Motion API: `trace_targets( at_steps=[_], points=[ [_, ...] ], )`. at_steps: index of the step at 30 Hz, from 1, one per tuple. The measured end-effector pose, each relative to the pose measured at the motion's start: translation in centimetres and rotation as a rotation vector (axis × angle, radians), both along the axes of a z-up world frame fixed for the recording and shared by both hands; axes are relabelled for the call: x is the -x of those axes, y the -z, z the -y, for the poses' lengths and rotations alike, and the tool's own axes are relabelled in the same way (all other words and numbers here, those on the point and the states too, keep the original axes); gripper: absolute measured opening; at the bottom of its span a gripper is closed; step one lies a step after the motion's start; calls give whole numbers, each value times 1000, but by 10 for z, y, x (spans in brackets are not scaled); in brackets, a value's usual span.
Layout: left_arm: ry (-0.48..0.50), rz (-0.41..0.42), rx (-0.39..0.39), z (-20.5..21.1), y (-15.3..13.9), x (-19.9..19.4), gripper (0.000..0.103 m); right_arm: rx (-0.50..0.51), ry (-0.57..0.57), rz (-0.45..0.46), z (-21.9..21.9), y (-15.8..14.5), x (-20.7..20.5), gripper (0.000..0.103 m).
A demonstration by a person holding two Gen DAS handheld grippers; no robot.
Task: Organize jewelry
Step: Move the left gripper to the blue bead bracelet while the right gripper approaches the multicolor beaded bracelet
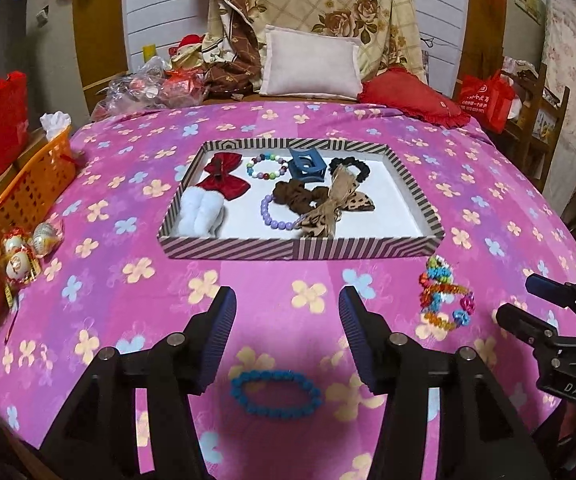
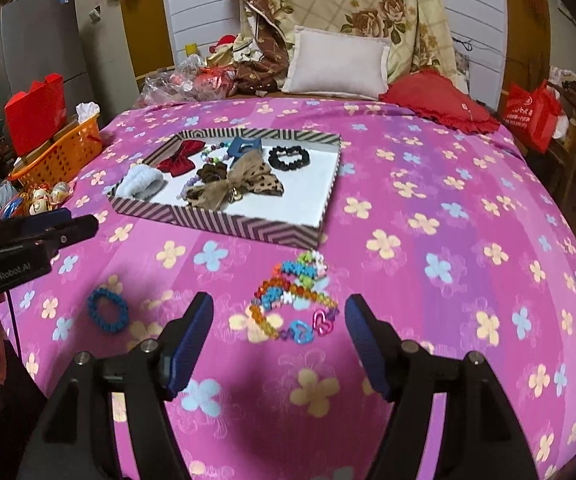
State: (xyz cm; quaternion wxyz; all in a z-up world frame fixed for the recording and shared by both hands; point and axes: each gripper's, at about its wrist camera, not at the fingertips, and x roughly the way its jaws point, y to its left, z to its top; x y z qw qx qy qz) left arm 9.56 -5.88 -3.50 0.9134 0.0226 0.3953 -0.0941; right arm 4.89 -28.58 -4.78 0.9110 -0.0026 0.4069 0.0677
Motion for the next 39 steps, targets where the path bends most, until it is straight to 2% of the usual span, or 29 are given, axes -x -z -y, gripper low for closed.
trace_targets(
  at_steps=[17,28,34,39],
  points=[
    [-48,-31,-34,-27,18,18,43,14,2,-43,4,18,12,71],
    [-36,-131,71,-55,36,23,43,18,25,-64,12,27,10,71],
    [-9,-145,81,-57,46,26,43,7,54,-80,24,37,4,71],
    [21,-158,46,-50,55,23,43,19,52,-72,26,42,-11,71]
  ],
)
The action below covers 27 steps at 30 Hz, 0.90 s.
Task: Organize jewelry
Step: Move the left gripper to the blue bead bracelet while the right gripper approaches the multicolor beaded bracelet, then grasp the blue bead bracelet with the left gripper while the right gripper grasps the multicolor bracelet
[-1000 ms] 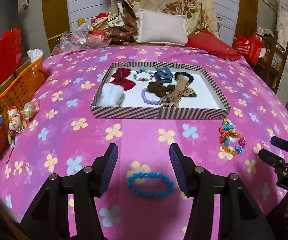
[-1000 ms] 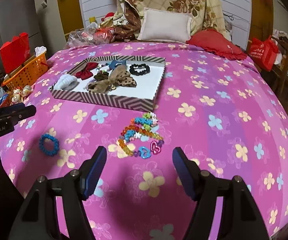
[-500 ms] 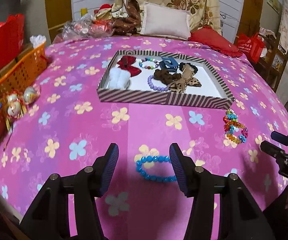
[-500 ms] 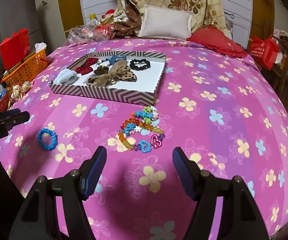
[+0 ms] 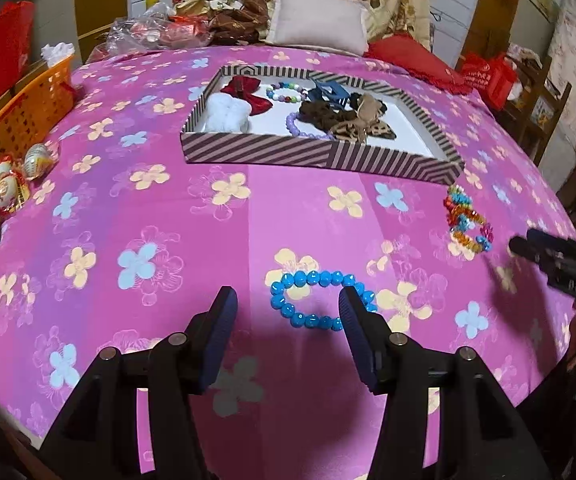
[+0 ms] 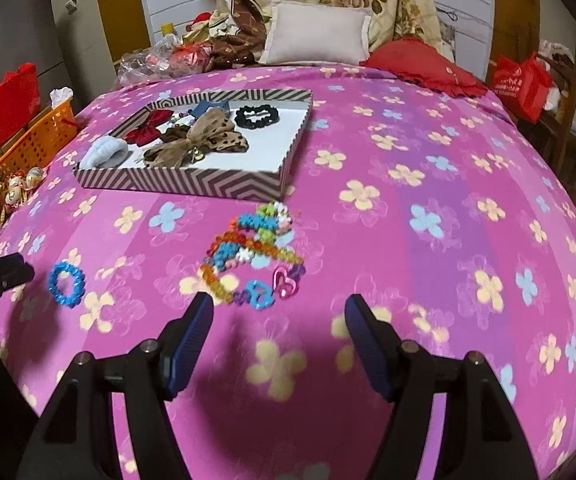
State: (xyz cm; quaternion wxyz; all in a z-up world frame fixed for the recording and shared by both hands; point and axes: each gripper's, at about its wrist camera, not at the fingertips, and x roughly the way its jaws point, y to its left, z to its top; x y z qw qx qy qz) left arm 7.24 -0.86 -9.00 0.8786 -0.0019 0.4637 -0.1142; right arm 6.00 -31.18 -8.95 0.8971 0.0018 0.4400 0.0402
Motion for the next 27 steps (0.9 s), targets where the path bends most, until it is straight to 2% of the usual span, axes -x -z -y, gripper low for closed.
trace_targets(
  at_steps=[3,6,7,13,21,23,25,27],
  points=[
    [-4,-8,-11,0,7,-3,43,23,-11,-1,0,4,-12,69],
    [-10,-31,5,-4,12,-7,43,57,-33,-28,-1,14,-29,56],
    [-12,-36,8,-5,14,-8,43,66,-41,-30,-1,15,-32,55],
    [3,-52,25,-7,18,-12,43,80,-101,-51,-4,26,-47,54],
    [40,-70,7,2,24,-16,43,91,-159,-63,-9,34,-55,54],
    [45,-74,0,4,27,-17,43,75,-172,-62,-10,34,-56,46],
    [47,-77,-5,6,29,-18,43,76,-179,-58,-12,33,-55,23],
    [48,-71,-12,8,30,-19,43,73,-183,-59,-13,33,-55,16]
  ],
)
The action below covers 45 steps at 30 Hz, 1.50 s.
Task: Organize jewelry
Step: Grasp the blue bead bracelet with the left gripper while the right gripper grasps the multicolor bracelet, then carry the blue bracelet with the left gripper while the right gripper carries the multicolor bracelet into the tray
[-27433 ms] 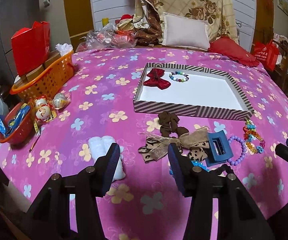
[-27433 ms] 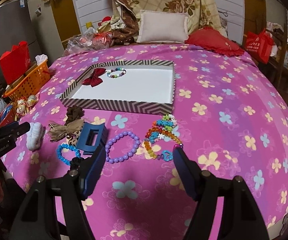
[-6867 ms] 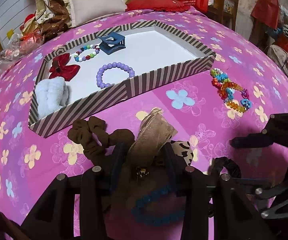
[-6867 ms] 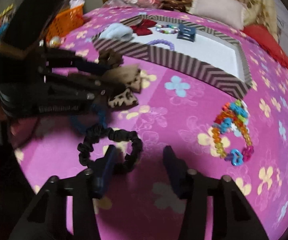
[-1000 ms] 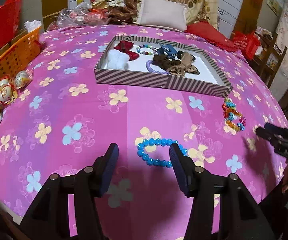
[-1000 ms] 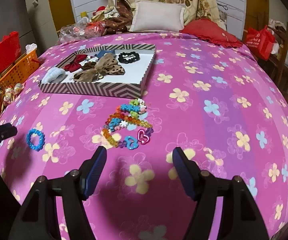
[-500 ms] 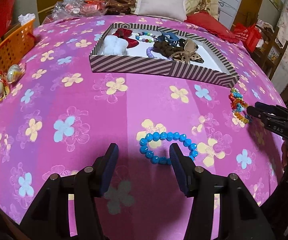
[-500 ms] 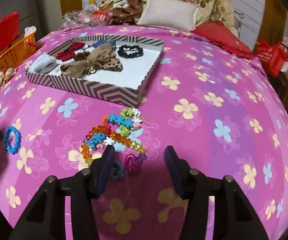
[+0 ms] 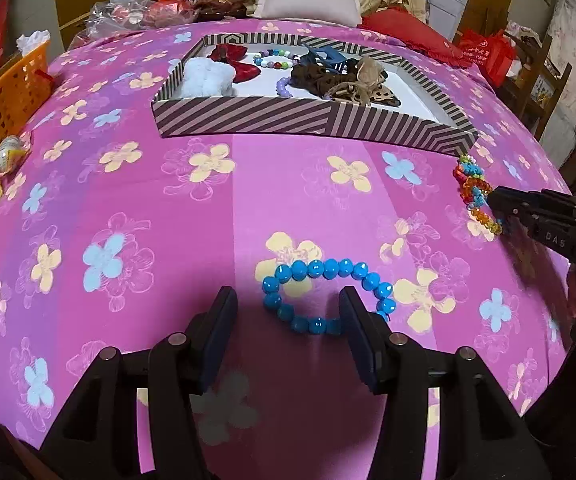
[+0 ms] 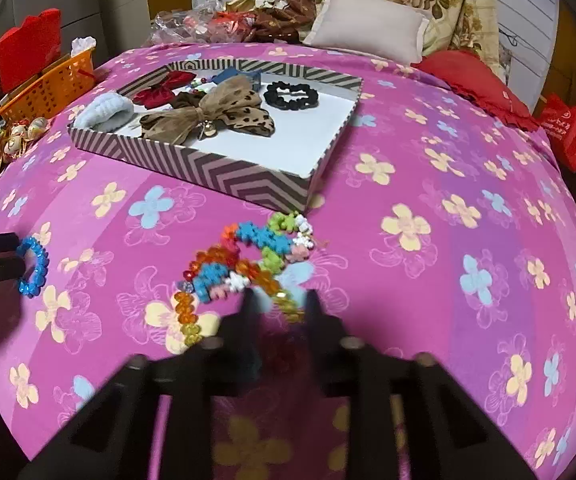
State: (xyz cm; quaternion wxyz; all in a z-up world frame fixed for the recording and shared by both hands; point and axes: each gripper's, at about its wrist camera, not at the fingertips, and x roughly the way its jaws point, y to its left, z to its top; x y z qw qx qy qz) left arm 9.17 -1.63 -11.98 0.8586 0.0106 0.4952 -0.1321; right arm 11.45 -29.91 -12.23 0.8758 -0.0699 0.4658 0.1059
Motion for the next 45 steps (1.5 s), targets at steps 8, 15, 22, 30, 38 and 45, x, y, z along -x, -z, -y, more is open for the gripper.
trace_targets(
  at_steps=[8,15,22,30,38,45],
  points=[
    [15,21,-29,6,2,-3,30,-38,21,6,4,-5,6,9],
    [8,4,49,-3,1,-9,0,-81,31,70,5,-31,15,9],
    [14,58,45,-2,-11,-2,0,-126,5,114,0,-57,24,9],
    [38,122,60,5,-42,0,0,-139,-20,156,-6,-85,28,9],
    [58,188,73,16,-79,-8,0,-147,-34,202,-8,-115,18,9],
    [92,252,92,41,-112,-26,0,-146,-27,220,-10,-133,-14,9]
  ],
)
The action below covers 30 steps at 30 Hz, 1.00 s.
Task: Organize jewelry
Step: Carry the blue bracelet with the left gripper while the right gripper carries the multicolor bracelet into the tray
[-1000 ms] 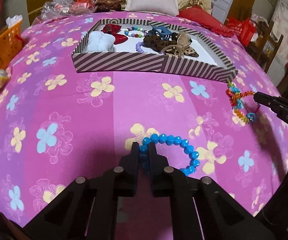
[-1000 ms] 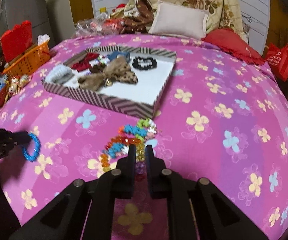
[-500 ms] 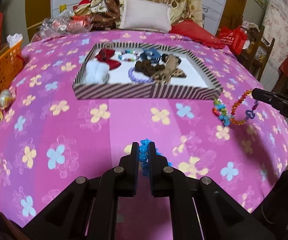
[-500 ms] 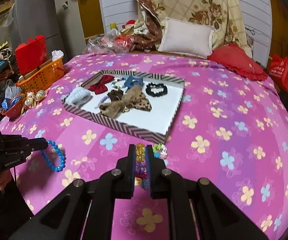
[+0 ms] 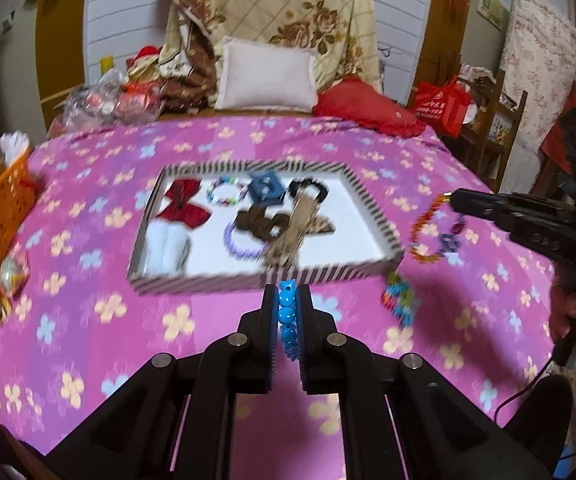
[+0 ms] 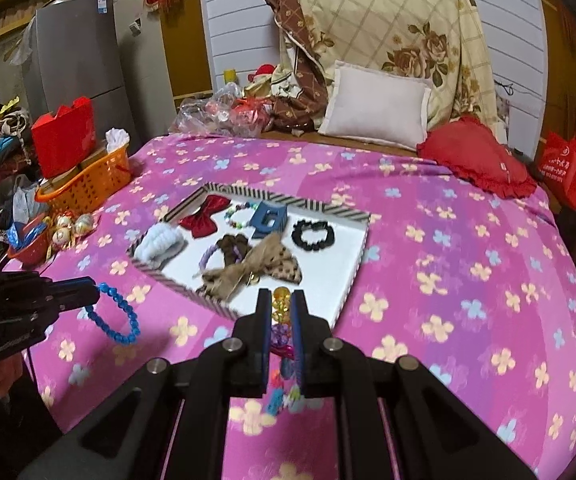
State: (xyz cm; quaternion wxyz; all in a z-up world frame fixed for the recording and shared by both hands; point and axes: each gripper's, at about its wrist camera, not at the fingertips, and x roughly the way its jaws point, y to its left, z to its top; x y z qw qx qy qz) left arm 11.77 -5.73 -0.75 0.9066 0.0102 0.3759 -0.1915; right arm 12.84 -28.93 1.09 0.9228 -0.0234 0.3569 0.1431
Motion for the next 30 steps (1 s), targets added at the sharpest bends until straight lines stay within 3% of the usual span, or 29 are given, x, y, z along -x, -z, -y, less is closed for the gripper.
trace_targets(
  at_steps=[8,17,23,30],
  points=[
    [0,-21,35,16,-4,-36,0,-23,17,-31,2,3,-47,9],
    [-41,-81,50,16,16,-89,0,-21,10,-111,-11,40,-89,9],
    [-97,-158,82,-4,41,-122,0,52,33,-186,-8,72,-124,9],
    [-182,-225,51,-31,80,-145,0,171,58,-219,-6,98,-157,9]
  ],
)
